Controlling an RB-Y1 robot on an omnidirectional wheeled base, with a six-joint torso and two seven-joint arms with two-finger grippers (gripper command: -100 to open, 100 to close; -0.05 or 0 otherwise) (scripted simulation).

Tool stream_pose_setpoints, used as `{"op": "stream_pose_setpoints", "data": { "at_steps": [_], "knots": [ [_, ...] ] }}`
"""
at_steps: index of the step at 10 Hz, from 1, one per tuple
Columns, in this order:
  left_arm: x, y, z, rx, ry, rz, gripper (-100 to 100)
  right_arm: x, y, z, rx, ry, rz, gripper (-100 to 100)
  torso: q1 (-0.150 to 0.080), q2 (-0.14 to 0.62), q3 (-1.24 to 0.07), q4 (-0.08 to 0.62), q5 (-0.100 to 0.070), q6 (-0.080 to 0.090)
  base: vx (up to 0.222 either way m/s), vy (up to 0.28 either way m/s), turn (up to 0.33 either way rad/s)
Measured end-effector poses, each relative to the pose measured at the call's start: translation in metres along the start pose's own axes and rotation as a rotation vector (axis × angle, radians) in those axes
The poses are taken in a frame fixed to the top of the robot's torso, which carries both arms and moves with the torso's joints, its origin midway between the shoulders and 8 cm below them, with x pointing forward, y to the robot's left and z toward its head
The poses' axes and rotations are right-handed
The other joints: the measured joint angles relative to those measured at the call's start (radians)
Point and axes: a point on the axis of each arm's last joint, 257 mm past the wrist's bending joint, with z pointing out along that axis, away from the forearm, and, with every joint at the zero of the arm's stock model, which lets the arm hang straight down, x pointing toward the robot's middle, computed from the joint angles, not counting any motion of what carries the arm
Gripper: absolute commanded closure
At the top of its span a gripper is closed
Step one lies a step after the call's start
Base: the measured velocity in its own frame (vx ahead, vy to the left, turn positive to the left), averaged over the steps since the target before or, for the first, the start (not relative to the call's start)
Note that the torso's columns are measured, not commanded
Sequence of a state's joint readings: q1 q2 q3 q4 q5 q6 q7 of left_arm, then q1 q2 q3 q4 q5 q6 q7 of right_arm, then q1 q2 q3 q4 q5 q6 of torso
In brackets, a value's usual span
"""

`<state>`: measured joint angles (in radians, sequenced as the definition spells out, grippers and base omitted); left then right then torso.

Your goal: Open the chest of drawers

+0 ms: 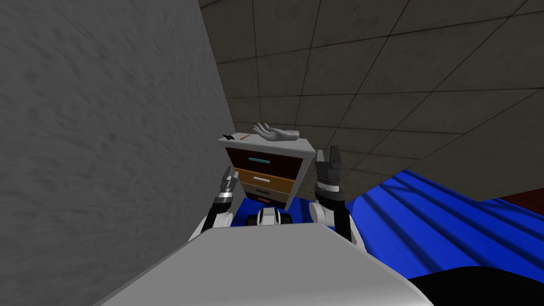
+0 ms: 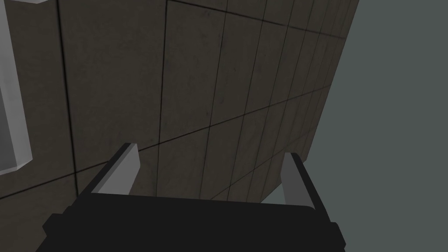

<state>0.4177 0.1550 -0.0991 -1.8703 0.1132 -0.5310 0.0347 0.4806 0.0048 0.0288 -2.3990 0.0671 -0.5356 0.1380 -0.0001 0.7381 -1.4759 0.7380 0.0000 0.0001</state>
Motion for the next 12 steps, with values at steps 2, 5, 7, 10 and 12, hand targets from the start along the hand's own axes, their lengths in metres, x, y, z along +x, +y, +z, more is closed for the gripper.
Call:
{"op": "stream_pose_setpoints", "data": {
  "at_steps": [2, 5, 7, 10, 12],
  "knots": [
    [0.001, 0.018, -0.004, -0.029, 0.007, -0.004, -100, 0.000, 0.000, 0.000, 0.000, 0.000, 0.000, 0, 0.000, 0.000, 0.000, 0.000, 0.000, 0.000, 0.012, 0.010, -0.043],
    [0.005, 0.045, -0.010, -0.070, 0.016, -0.012, -100, 0.000, 0.000, 0.000, 0.000, 0.000, 0.000, 0, 0.000, 0.000, 0.000, 0.000, 0.000, 0.000, 0.010, 0.010, -0.042],
    [0.008, 0.061, -0.013, -0.096, 0.021, -0.017, -100, 0.000, 0.000, 0.000, 0.000, 0.000, 0.000, 0, 0.000, 0.000, 0.000, 0.000, 0.000, 0.000, 0.007, 0.007, -0.026],
    [0.010, 0.080, -0.019, -0.124, 0.025, -0.023, -100, 0.000, 0.000, 0.000, 0.000, 0.000, 0.000, 0, 0.000, 0.000, 0.000, 0.000, 0.000, 0.000, 0.006, 0.006, -0.039],
    [0.014, 0.096, -0.023, -0.149, 0.030, -0.030, -100, 0.000, 0.000, 0.000, 0.000, 0.000, 0.000, 0, 0.000, 0.000, 0.000, 0.000, 0.000, 0.000, 0.009, 0.011, -0.039]
  ]
}}
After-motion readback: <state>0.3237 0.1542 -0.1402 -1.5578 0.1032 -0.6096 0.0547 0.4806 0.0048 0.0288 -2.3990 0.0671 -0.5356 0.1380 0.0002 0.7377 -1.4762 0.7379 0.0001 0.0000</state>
